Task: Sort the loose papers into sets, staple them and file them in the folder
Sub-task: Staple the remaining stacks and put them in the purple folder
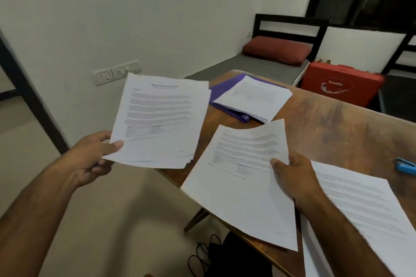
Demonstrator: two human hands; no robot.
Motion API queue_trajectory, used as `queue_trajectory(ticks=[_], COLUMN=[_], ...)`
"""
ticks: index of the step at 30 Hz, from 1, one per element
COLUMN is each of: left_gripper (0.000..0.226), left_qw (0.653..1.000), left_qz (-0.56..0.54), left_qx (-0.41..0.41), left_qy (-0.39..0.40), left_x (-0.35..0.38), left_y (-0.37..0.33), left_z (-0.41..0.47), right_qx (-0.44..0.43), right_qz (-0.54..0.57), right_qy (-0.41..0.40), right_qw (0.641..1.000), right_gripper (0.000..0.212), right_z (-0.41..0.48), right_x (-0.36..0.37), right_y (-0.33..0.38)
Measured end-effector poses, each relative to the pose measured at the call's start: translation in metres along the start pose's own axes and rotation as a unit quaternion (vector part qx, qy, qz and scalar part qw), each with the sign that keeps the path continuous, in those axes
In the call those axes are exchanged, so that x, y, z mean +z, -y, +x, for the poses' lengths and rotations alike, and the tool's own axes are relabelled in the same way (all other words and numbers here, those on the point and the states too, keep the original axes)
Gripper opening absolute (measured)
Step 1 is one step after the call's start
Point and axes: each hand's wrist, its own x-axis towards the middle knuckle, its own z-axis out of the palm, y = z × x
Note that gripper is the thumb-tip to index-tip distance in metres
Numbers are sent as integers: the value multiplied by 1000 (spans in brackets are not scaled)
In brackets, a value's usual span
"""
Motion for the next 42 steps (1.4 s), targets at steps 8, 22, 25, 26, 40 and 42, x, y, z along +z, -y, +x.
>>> queue_trajectory(ticks=[8,22,25,26,40,42], left_gripper=[18,20,21,20,30,26], left_qw=[993,963,967,968,735,757], left_qz=[61,211,198,202,626,581], left_qx=[-8,51,51,51,252,299], left_qy=[98,156,155,142,-64,-31], left_x=[59,103,102,103,123,146], left_y=[3,5,7,8,17,13], left_z=[-13,-38,-34,-34,-42,-60], right_qx=[4,45,39,37,-77,-86], right_qz=[91,306,291,275,-140,-148], right_qy=[19,188,163,142,-129,-129], right_qw=[996,932,942,950,979,977], right_gripper=[19,19,18,18,15,16], right_z=[-6,-11,-7,-5,5,0], right_x=[10,15,16,17,-3,-14], right_y=[18,31,29,28,4,1])
